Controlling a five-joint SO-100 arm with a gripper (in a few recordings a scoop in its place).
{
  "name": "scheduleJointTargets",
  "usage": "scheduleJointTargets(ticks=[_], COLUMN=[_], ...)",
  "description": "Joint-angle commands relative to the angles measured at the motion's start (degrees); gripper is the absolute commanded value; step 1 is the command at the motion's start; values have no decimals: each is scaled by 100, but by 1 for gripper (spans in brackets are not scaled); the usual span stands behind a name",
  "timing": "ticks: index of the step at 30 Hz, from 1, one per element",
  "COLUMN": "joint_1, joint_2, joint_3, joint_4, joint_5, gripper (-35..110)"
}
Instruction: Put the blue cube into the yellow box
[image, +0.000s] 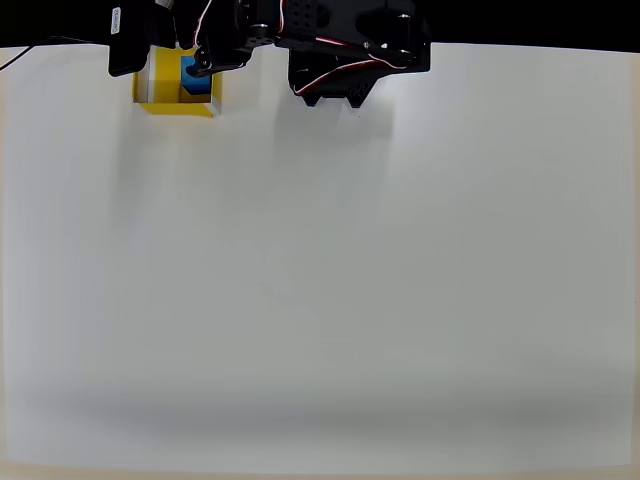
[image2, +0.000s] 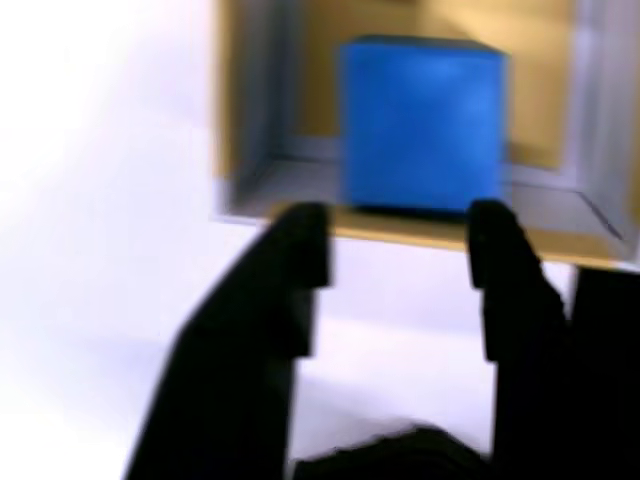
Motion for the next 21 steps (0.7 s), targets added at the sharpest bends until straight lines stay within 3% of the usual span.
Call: scheduleJointTargets(ticks=[1, 5, 12, 21], joint_1=[-1169, -3015, -5924, -7884], joint_2=[483, 835, 1564, 2821], joint_3=[-492, -114, 1354, 3437], joint_4=[220, -62, -1063, -1310], joint_5=[149, 650, 1028, 1151], gripper=[7, 0, 0, 0])
